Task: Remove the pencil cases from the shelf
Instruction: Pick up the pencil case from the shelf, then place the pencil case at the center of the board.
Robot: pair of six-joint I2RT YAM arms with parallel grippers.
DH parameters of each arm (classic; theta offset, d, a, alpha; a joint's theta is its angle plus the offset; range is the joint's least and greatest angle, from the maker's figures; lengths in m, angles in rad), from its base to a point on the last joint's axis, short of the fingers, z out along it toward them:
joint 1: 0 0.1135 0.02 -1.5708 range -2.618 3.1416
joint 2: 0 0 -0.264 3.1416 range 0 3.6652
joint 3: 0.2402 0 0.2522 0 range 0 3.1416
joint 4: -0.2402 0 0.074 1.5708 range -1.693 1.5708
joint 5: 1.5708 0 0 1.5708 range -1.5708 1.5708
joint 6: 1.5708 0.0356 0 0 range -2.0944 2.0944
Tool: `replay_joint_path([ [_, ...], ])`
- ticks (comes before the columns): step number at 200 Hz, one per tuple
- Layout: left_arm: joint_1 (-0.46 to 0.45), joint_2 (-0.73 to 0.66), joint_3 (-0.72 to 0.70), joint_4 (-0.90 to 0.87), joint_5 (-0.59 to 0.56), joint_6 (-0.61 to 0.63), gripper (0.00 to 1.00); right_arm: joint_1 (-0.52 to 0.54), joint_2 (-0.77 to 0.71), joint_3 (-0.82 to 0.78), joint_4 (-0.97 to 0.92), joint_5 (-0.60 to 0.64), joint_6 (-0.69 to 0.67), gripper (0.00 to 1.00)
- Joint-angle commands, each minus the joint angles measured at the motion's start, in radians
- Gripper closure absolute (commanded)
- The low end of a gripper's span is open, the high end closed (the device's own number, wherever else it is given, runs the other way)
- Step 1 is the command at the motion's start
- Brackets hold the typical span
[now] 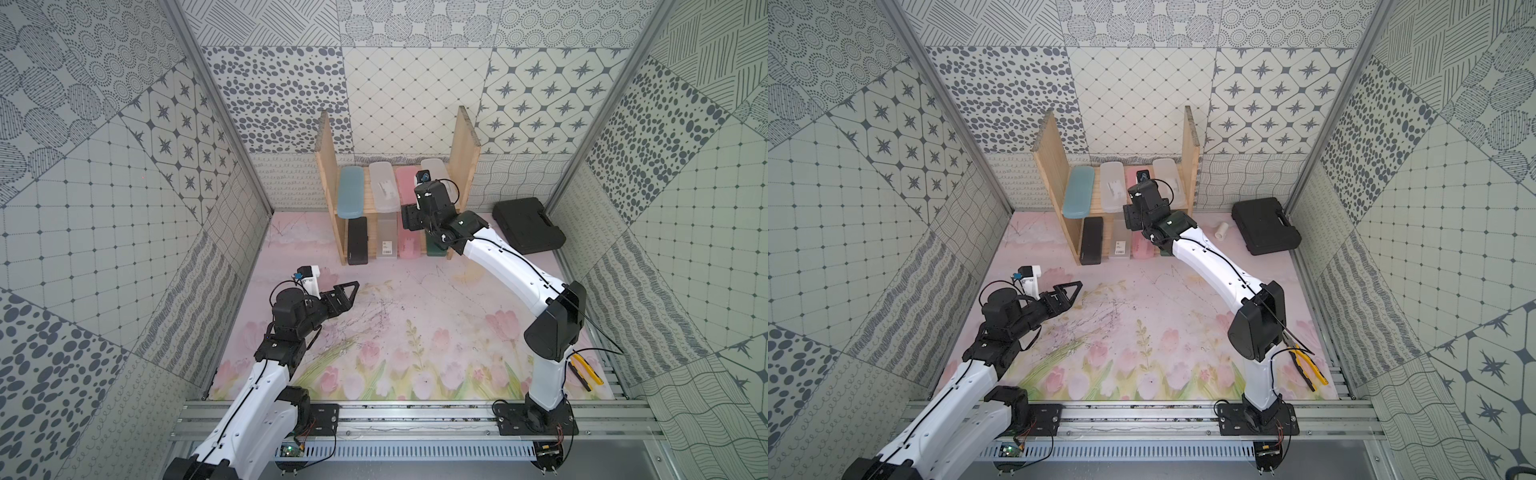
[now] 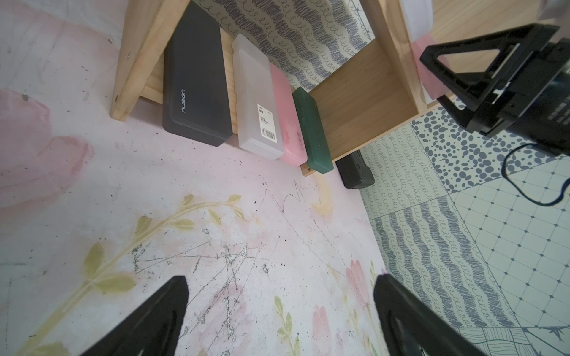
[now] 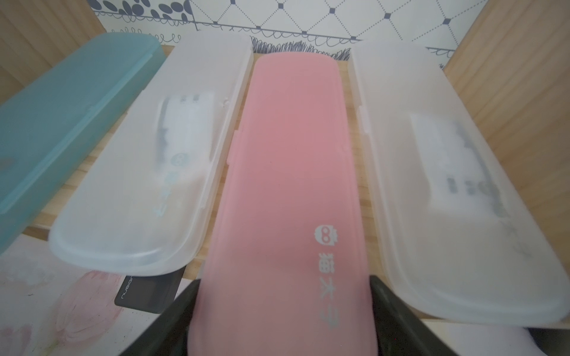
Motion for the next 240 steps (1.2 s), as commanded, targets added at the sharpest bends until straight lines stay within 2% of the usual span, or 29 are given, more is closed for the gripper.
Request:
replay_joint_path([
  [1, 0.001, -0.003, 0.006, 0.026, -0.003, 0.008, 0.01, -0.004, -0.085, -0.056, 0.057, 0.004, 0.006, 0.26],
  [80, 0.002, -0.006, 0.005, 0.02, -0.01, 0.011, 0.01, -0.005, -0.326, -0.343, 0.178, -0.047, 0.016, 0.28],
  [159, 0.001, -0.013, 0.005, 0.011, -0.021, 0.017, 0.01, -0.006, -0.444, -0.465, 0.224, -0.098, -0.013, 0.28],
  [240, 0.001, -0.028, 0.005, 0.003, -0.03, 0.02, 0.01, -0.006, -0.727, -0.736, 0.295, -0.245, -0.021, 0.29],
])
